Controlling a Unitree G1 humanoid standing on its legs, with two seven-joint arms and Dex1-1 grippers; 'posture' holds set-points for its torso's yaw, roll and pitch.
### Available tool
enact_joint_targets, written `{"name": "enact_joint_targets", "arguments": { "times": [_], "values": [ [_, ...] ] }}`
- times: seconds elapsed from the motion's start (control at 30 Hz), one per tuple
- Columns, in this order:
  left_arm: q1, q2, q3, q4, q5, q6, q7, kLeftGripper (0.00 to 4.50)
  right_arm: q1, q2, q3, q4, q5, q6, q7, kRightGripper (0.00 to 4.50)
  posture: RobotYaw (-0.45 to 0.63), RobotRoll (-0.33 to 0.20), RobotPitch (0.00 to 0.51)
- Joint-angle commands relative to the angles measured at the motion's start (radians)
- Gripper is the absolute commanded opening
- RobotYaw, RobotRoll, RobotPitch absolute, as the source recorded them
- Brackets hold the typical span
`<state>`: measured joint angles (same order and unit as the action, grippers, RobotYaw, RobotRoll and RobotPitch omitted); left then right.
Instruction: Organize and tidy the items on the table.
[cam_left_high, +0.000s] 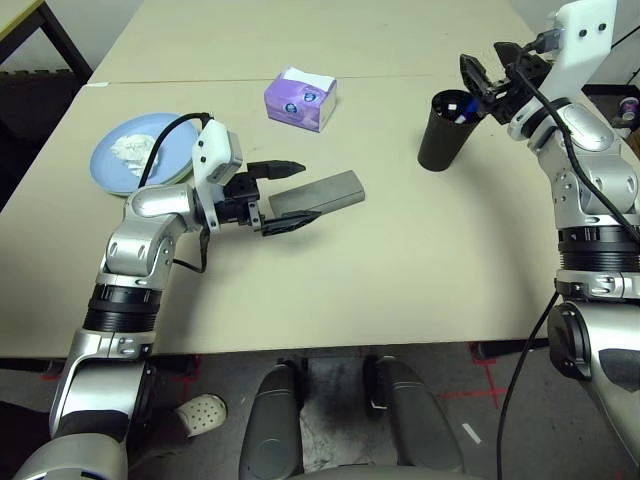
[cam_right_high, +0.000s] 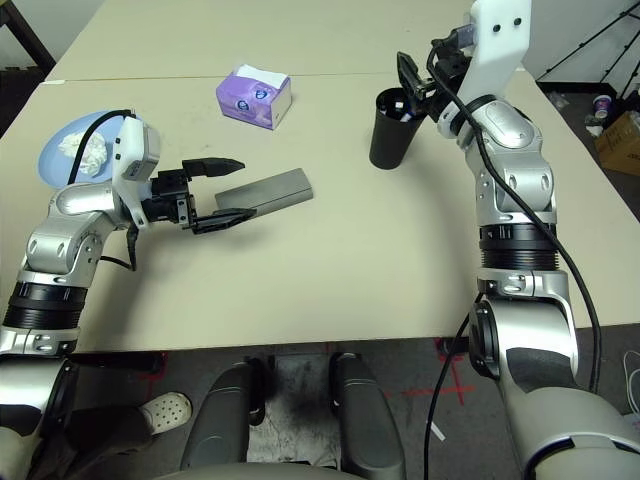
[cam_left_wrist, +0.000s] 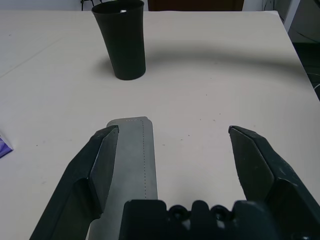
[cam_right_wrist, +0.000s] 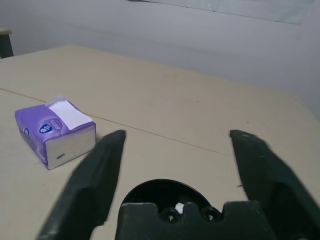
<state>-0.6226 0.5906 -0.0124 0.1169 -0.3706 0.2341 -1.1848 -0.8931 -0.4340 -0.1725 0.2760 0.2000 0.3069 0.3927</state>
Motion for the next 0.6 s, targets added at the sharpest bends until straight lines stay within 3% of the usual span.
{"name": "enact_joint_targets", "arguments": {
  "times": [0.03, 0.33, 0.6],
  "values": [
    [0.002, -0.007, 0.01, -0.038, -0.018, 0.005, 0.018, 4.5, 0.008, -0.001, -0.019, -0.033, 0.029, 0.008, 0.007, 4.47, -0.05, 0.0, 0.18],
    [0.007, -0.021, 0.027, -0.105, -0.05, 0.039, 0.079, 4.5, 0.049, 0.05, -0.058, -0.142, 0.179, 0.072, 0.039, 4.47, -0.04, 0.0, 0.17],
    [0.021, -0.019, 0.03, -0.124, -0.061, 0.055, 0.09, 4.5, 0.128, 0.073, -0.031, -0.194, 0.226, 0.067, 0.093, 4.47, -0.04, 0.0, 0.169]
  ]
}}
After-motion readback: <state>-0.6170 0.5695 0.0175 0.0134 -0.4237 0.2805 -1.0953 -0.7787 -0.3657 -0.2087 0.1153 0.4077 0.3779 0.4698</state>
